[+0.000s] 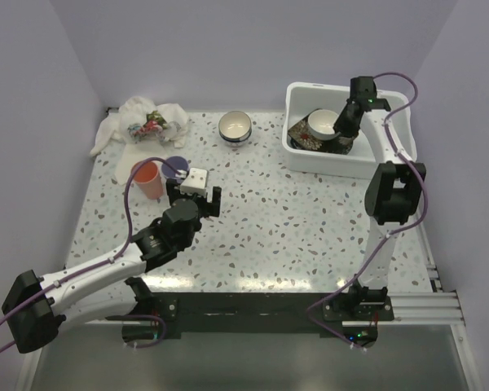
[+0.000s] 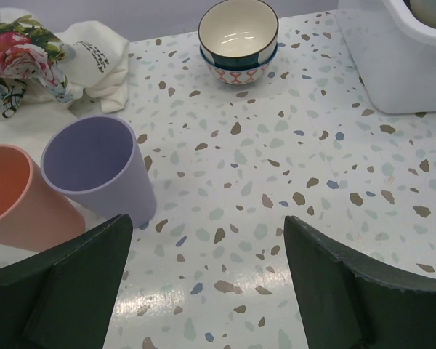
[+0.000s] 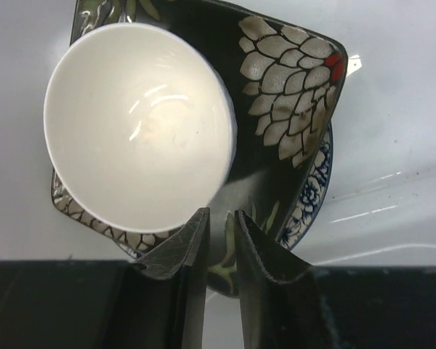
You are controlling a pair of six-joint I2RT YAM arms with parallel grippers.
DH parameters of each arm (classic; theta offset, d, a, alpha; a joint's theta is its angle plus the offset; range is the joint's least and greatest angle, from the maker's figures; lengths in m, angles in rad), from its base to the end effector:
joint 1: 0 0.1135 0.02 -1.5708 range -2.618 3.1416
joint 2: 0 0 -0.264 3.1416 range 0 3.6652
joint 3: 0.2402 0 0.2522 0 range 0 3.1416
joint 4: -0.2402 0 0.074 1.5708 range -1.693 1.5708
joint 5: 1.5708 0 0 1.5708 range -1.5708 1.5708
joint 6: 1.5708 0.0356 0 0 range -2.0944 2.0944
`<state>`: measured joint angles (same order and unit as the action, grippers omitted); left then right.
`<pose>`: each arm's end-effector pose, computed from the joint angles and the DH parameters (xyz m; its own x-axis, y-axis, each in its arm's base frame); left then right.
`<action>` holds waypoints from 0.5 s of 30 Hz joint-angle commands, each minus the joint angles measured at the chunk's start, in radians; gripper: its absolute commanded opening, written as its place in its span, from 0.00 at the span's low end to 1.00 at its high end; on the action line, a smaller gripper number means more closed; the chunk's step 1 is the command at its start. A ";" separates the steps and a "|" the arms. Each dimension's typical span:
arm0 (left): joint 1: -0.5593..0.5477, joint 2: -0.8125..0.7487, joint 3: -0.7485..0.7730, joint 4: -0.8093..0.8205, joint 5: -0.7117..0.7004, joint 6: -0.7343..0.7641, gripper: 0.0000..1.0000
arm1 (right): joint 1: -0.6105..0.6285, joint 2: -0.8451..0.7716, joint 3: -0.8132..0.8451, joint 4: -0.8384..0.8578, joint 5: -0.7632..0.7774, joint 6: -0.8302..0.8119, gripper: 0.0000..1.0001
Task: Place the mixed dishes into the plastic bin
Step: Place the bowl on the plate in a plastic bin, then pick up the bowl from the bowl.
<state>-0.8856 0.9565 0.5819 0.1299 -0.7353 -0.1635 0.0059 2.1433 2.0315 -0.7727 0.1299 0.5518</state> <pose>0.1547 -0.1515 0.2711 -0.1777 0.0267 -0.9837 0.1353 0.9908 0.0024 0.4824 -0.0018 0.2831 -0.6188 0.5162 -0.5922 0.4705 0.8472 0.2468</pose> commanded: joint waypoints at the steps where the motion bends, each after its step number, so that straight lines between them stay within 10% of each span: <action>1: 0.004 0.008 0.044 0.033 0.005 0.007 0.90 | -0.003 -0.199 -0.101 0.067 -0.036 0.010 0.27; 15: 0.114 0.250 0.364 -0.118 0.155 -0.100 0.91 | 0.003 -0.810 -0.687 0.309 -0.202 0.000 0.68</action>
<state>-0.8059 1.1404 0.7925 0.0261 -0.6411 -0.2260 0.0055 1.4696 1.4662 -0.5682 0.0025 0.5518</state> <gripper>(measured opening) 0.908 0.609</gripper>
